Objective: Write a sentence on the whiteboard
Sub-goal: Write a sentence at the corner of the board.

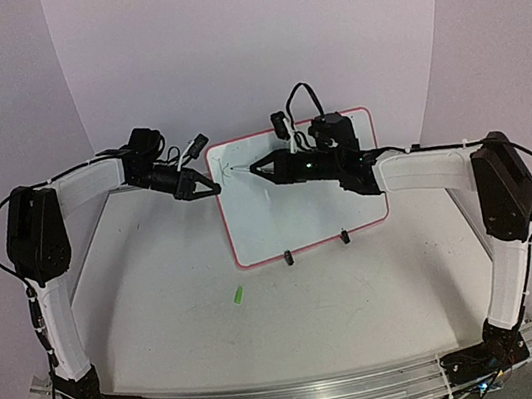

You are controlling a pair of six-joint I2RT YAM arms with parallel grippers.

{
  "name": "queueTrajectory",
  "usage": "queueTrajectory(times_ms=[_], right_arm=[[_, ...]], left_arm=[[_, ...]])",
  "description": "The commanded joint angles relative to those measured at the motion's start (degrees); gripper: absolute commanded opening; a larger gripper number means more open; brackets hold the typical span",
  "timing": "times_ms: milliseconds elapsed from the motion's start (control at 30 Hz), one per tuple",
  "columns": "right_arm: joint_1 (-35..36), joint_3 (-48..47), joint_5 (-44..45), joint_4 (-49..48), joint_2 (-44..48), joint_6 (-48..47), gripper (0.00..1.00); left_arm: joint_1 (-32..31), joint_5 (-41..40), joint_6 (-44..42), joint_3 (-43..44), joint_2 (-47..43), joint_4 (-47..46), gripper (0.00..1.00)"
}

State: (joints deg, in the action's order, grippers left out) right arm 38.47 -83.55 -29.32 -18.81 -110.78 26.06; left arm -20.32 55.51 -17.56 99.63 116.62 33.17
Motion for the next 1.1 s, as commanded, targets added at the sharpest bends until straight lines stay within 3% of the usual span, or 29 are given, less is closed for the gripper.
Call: queueTrajectory(times_ms=[0, 1067], right_arm=[[-0.39, -1.73, 1.81, -1.30, -0.13, 0.53, 0.00], [-1.56, 0.08, 8.36, 0.36, 1.38, 0.92, 0.00]], left_arm=[[-0.20, -2.38, -2.36, -0.37, -2.69, 0.05, 0.00], [-0.22, -2.68, -2.51, -0.41, -2.79, 0.23, 0.00]])
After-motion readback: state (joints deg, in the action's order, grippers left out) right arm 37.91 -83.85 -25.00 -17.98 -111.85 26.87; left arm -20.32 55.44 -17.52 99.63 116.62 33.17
